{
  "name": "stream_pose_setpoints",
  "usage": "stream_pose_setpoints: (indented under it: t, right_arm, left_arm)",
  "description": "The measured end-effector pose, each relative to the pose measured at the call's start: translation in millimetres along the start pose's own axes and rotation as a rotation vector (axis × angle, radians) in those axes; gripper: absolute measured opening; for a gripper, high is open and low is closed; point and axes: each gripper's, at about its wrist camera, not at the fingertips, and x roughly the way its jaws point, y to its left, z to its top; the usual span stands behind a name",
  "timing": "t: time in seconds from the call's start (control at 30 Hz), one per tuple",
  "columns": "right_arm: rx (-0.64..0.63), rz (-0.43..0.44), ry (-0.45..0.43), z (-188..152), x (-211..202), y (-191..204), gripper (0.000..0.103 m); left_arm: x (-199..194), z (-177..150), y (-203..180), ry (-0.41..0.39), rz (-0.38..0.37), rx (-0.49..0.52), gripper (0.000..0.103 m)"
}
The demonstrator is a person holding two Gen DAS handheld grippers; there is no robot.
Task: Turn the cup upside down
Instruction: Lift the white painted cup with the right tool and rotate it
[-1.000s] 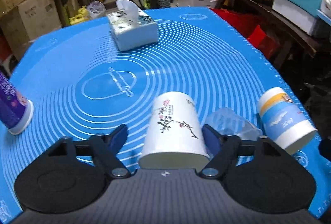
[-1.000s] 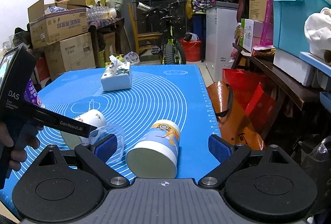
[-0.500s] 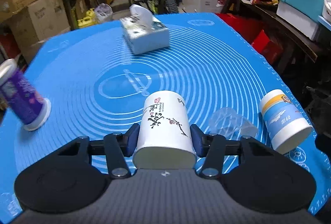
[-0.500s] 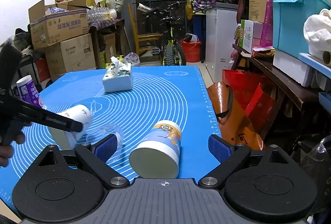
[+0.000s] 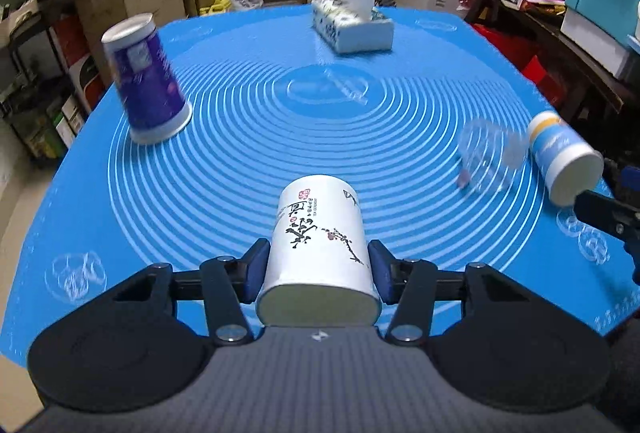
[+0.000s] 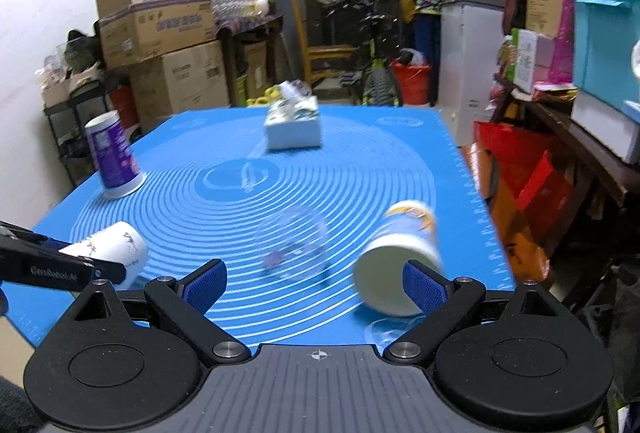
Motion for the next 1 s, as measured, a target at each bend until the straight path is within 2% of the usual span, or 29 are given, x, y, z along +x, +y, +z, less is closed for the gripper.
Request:
stream_pose_setpoints:
  t: [0.33, 0.4, 0.43, 0.47, 0.6, 1.0]
  right_arm:
    - [-0.029, 0.013, 0.045, -5.5, 7.0, 22.0, 0.095]
    - [-0.032, 0.011, 0.049, -5.3, 7.8, 23.2, 0.095]
    - [-0.034, 0.010, 0.050, -4.9, 8.3, 23.5, 0.095]
    - [-0.035, 0.008, 0.051, -5.3, 8.1, 23.2, 0.095]
    - [-0.035, 0.007, 0.053, -5.1, 7.6, 22.8, 0.095]
    - [-0.048, 0.025, 0.043, 3.3, 0.7, 30.7, 0.095]
  left_arm:
    - [1.4, -12.9, 2.5, -0.012, 0.009, -0.001, 0.063]
    - [1.4, -13.3, 2.7, -0.013, 0.004, -0.004, 0.070]
    - [0.7, -13.5, 3.2, -0.017, 0.004, -0.006, 0.082]
    - [-0.7, -13.8, 3.3, -0.029, 0.004, -0.007, 0.087]
    - [-7.2, -13.4, 2.5, -0.056, -0.001, 0.003, 0.087]
    - [-23.2, -12.9, 4.9, -0.062, 0.007, -0.007, 0.087]
